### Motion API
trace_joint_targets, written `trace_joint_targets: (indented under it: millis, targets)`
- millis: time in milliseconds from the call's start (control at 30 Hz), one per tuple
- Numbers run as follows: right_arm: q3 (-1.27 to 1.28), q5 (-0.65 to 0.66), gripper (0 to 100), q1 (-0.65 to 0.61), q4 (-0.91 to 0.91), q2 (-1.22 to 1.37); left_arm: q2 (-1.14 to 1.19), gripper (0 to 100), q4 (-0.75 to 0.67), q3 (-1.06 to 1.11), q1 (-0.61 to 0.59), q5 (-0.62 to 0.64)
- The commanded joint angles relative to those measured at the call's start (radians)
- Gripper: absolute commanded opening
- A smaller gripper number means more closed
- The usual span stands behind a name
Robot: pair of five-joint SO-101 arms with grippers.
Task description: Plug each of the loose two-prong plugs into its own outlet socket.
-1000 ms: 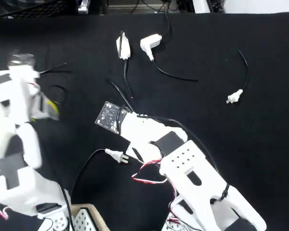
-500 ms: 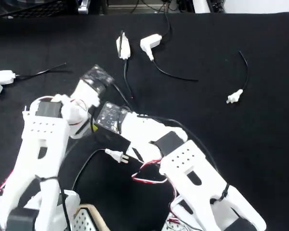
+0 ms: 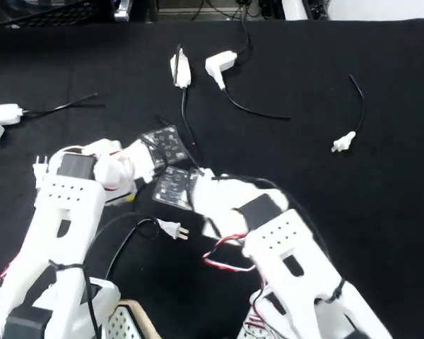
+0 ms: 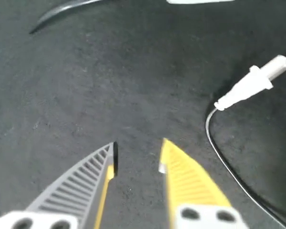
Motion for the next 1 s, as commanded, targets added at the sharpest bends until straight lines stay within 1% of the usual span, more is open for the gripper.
trace_joint_targets:
  millis: [0,100,167,267,433,500,567,633,867,900,967]
  targets:
    - [-0.062,0.020,33.2,0.169,0.003,0.013,-0.031,13,-0.002,0.021,0.143,-0.080]
    - [-0.061,0.060,33.2,0.238,0.035,0.015,-0.026,13,-0.029,0.024,0.136,-0.078]
    - [-0.067,0.089,33.2,0.279,0.080,0.013,-0.025,13,-0.077,0.041,0.101,-0.077]
    - [-0.074,0.109,33.2,0.321,0.123,0.013,-0.029,13,-0.183,0.068,0.045,-0.032]
    - [-0.077,0.106,33.2,0.325,0.121,0.013,-0.034,13,-0.350,0.108,-0.018,0.083]
    - [-0.077,0.106,33.2,0.327,0.121,0.013,-0.034,13,-0.384,0.113,-0.036,0.132]
    - [-0.071,0.106,33.2,0.336,0.121,0.013,-0.034,13,-0.397,0.113,-0.053,0.155]
    - [-0.073,0.104,33.2,0.387,0.126,0.013,-0.034,13,-0.399,0.113,-0.056,0.153]
    - [-0.070,0.104,33.2,0.657,0.086,0.016,-0.029,13,-0.399,0.133,-0.012,0.149]
    - [-0.070,0.095,33.2,0.686,0.084,0.019,-0.032,13,-0.399,0.134,-0.010,0.129]
    - [-0.070,0.023,33.2,0.732,0.080,0.018,-0.032,13,-0.397,0.142,-0.008,0.051]
